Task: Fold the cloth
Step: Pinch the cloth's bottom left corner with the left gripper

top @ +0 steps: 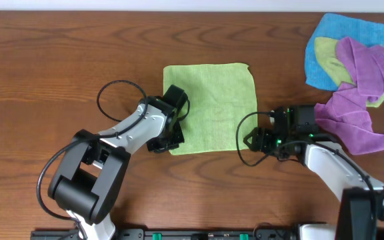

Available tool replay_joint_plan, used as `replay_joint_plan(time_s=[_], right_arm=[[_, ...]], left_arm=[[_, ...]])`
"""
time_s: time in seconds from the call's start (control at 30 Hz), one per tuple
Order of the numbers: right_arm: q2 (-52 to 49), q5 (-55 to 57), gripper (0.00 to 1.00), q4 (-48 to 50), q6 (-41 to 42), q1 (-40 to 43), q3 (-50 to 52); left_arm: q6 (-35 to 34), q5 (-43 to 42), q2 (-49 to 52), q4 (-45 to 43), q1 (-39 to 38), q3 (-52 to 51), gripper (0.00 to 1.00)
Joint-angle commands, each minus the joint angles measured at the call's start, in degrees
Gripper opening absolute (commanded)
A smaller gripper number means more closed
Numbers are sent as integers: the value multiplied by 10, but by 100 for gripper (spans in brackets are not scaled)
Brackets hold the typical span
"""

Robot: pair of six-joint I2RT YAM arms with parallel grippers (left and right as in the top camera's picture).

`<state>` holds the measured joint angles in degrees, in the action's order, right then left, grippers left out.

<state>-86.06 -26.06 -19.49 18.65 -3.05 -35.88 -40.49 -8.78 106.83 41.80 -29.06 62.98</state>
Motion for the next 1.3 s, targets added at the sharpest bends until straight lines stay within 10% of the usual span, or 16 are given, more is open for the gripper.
replay_joint_plan(time_s=[0.0,0.17,0.23,1.27], right_arm=[[-6,-7,47,9,28,-7,1],[-6,-3,32,7,58,-7,1],[-6,-2,1,5,62,-7,1],[108,89,2,-53,49,-38,-1]], left_arm=[[2,2,18,-1,-1,0,20],[2,2,18,-1,-1,0,6],[1,2,18,-2,-1,0,6],[-2,-63,12,129,-1,133,6]])
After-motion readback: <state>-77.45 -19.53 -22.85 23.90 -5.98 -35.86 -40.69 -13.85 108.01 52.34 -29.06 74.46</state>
